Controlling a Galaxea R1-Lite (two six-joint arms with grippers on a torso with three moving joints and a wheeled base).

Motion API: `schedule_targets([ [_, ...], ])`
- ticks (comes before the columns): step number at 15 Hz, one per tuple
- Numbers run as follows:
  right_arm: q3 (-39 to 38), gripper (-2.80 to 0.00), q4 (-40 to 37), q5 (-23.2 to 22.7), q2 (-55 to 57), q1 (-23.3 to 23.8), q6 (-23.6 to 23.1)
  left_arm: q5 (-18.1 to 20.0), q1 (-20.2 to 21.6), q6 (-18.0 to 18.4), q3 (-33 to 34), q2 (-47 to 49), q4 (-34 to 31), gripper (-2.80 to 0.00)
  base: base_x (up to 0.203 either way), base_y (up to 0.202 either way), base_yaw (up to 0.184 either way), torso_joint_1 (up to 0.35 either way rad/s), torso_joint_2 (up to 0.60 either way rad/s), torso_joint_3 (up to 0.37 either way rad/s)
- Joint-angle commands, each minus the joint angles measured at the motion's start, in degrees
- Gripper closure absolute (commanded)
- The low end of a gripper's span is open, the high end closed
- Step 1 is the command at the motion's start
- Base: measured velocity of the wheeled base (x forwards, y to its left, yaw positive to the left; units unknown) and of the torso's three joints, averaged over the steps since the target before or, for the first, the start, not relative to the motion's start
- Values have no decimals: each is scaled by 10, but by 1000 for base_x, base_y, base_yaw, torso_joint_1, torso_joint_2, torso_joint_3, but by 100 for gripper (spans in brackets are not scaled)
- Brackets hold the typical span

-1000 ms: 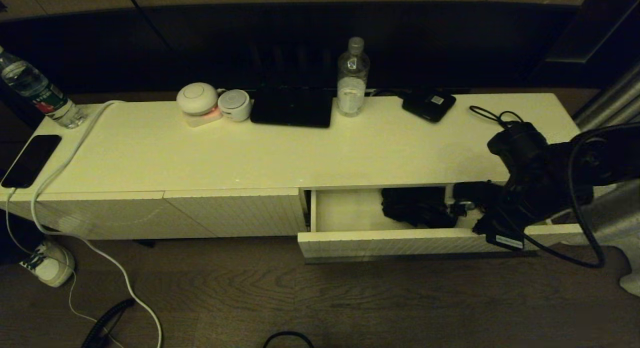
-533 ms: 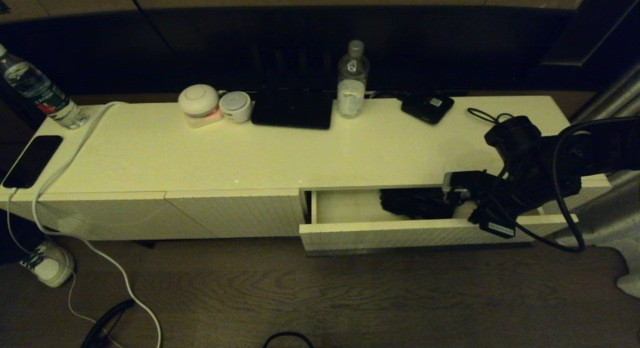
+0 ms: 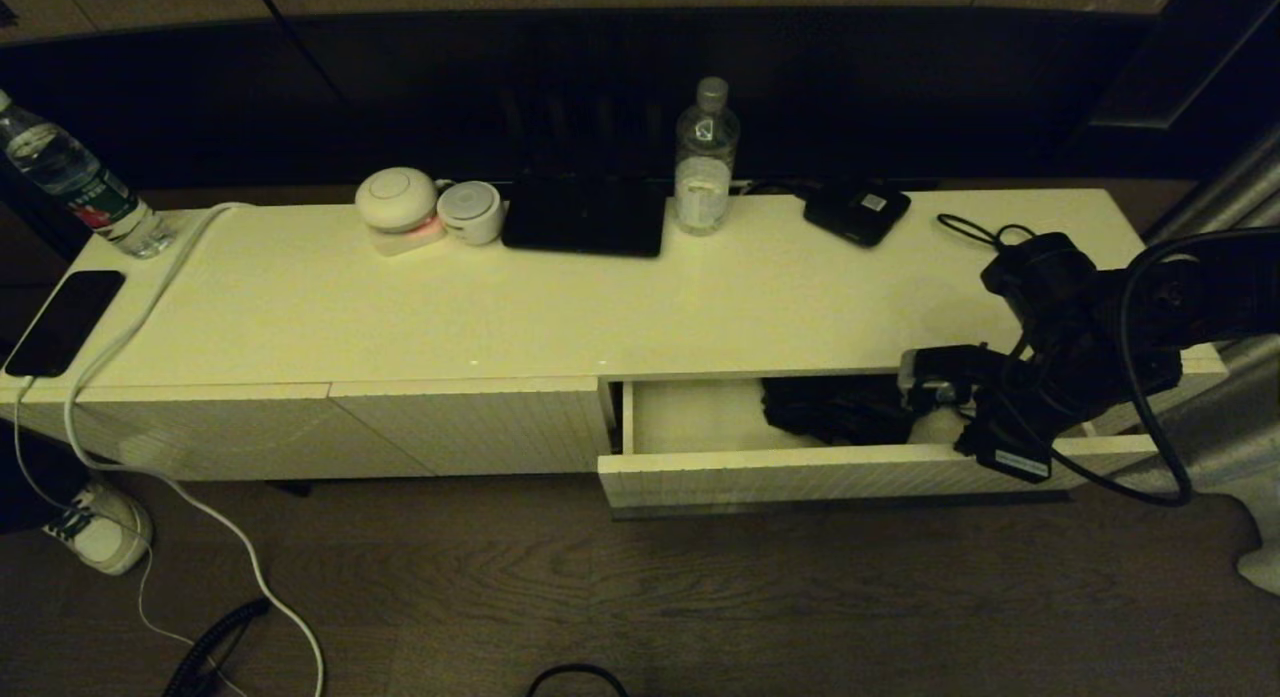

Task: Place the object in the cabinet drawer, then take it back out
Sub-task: Open the drawer

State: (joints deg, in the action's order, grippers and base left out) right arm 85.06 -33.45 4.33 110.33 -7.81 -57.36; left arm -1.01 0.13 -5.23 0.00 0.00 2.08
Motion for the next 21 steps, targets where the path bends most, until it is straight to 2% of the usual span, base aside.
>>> schedule_targets([
  [1,-9,0,-14,-4,-34,-3,-4,0,0,0,0,-1,0,0,0,0,0,0,0,0],
  [9,27,0,-24,-7,-23,-2,3,0,0,0,0,-1,0,0,0,0,0,0,0,0],
  [14,32,0,19,-7,31,18,28,0,0,0,0,-1,0,0,0,0,0,0,0,0],
  [21,44,0,58,-14,57,22,42,0,0,0,0,-1,0,0,0,0,0,0,0,0],
])
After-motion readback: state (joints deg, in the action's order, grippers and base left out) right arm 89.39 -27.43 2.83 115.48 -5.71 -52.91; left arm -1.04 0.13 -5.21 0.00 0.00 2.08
